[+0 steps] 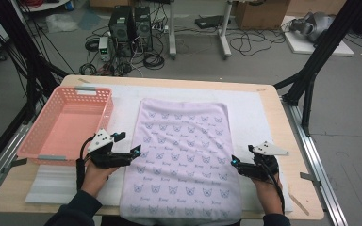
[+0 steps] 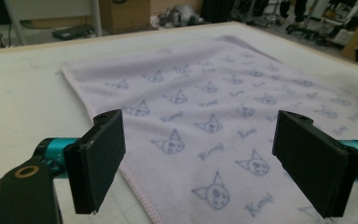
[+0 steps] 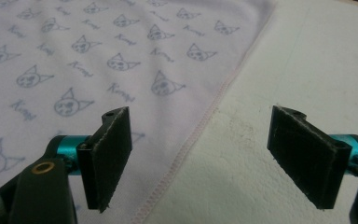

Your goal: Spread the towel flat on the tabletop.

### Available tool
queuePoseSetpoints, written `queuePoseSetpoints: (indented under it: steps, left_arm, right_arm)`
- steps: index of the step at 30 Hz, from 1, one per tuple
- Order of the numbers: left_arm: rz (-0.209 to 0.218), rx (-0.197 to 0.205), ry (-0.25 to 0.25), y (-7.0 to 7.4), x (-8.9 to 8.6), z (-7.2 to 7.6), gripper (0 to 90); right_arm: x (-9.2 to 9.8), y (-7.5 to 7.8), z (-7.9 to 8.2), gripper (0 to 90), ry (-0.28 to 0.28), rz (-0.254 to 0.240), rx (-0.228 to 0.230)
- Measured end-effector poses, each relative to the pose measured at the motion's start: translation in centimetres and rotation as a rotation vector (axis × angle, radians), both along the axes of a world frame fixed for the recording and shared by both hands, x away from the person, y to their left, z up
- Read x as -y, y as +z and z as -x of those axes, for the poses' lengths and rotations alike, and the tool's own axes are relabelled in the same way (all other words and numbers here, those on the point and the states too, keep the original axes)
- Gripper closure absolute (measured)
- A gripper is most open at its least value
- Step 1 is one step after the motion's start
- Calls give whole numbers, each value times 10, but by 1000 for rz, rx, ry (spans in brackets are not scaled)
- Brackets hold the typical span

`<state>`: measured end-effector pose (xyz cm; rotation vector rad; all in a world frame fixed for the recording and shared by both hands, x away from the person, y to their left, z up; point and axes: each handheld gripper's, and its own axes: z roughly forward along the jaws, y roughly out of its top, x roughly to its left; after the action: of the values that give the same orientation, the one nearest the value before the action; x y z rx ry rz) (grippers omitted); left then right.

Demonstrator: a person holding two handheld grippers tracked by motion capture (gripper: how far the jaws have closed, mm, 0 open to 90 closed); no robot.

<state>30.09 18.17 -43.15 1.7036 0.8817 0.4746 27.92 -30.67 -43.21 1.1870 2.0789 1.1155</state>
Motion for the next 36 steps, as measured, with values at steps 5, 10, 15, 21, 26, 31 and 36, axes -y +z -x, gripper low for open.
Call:
queuePoseSetpoints:
  steps: [5, 10, 15, 21, 26, 31, 36]
  left_arm:
    - [34, 3, 5, -2, -3, 4, 181]
    - [5, 14, 8, -2, -3, 8, 178]
    - [2, 10, 10, -2, -1, 11, 176]
    - [1, -3, 11, -6, -3, 9, 177]
    - [7, -14, 14, -7, -5, 9, 177]
    - [9, -8, 17, -7, -6, 10, 177]
    - [2, -21, 15, -9, -6, 9, 177]
  right_arm:
    - [6, 3, 0, 186, -24, -20, 20]
    - [5, 5, 1, 183, -25, -11, 16]
    - [1, 8, 3, 183, -15, -12, 19]
    - [-1, 8, 3, 183, -19, -21, 16]
    - [-1, 6, 0, 183, -23, -18, 6]
    - [-4, 7, 0, 183, -14, -16, 8]
    - [-5, 6, -2, 183, -12, -18, 3]
